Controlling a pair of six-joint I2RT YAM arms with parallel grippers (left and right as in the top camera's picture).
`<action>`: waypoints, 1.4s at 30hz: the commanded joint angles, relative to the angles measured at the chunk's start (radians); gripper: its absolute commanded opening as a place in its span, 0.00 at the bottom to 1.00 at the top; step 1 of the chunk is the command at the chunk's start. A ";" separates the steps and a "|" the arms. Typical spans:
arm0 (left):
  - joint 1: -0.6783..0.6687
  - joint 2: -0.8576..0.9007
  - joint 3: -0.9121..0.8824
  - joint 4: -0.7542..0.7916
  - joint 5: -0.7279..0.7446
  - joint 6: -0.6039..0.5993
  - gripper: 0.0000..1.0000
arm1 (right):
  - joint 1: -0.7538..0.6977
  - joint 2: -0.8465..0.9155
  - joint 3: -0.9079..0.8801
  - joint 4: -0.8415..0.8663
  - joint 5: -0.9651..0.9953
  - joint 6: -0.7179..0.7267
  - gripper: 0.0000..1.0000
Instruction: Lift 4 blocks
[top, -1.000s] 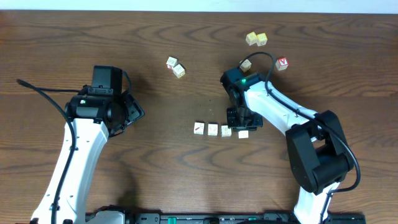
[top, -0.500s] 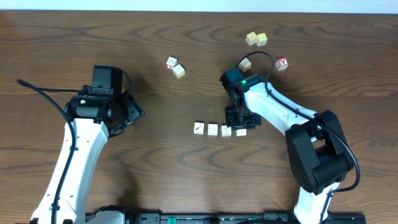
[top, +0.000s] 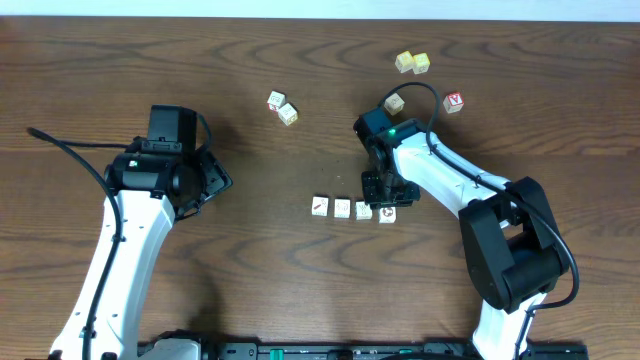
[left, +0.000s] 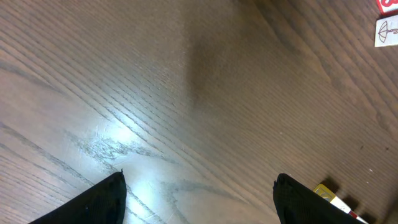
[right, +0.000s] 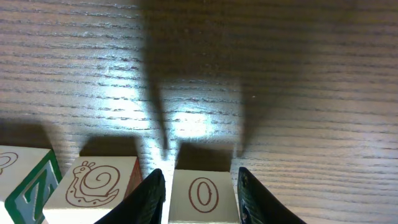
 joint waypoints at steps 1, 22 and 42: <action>0.005 0.006 -0.005 -0.003 -0.012 0.006 0.76 | -0.015 0.002 -0.004 0.002 0.002 -0.014 0.36; 0.005 0.010 -0.005 -0.002 -0.012 0.006 0.76 | -0.100 0.002 0.277 -0.425 -0.020 -0.163 0.54; 0.005 0.010 -0.005 0.005 -0.013 0.007 0.76 | -0.100 0.002 -0.012 -0.196 -0.061 -0.061 0.02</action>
